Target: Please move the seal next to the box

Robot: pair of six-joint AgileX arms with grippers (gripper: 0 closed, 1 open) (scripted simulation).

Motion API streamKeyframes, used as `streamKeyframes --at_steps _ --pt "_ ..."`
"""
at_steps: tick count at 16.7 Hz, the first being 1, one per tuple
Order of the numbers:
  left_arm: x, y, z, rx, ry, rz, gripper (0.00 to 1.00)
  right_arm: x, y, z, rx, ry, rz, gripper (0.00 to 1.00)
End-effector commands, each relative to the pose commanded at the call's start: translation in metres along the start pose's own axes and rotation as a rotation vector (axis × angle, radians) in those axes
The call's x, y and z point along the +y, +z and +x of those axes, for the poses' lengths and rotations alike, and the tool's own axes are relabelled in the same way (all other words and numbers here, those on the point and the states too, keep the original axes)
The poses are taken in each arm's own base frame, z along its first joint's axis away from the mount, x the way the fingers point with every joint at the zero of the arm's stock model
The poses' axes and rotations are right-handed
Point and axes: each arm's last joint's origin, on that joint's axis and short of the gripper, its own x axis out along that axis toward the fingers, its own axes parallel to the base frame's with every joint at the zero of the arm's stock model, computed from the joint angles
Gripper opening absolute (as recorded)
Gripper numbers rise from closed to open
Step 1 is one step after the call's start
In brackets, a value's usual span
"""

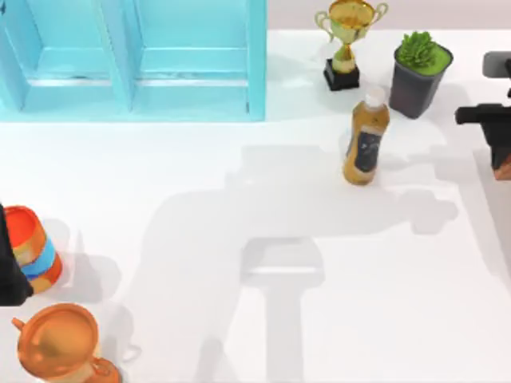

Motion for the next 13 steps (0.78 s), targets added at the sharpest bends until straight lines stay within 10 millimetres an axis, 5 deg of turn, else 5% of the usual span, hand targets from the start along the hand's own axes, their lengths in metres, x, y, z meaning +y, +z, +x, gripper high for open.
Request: streamKeyframes --at_steps 7,13 --pt "0.0000 0.0000 0.0000 0.000 0.000 0.000 1.00 0.0000 0.0000 0.0000 0.000 0.000 0.000 0.98" --pt "0.0000 0.0000 0.0000 0.000 0.000 0.000 1.00 0.0000 0.0000 0.0000 0.000 0.000 0.000 1.00"
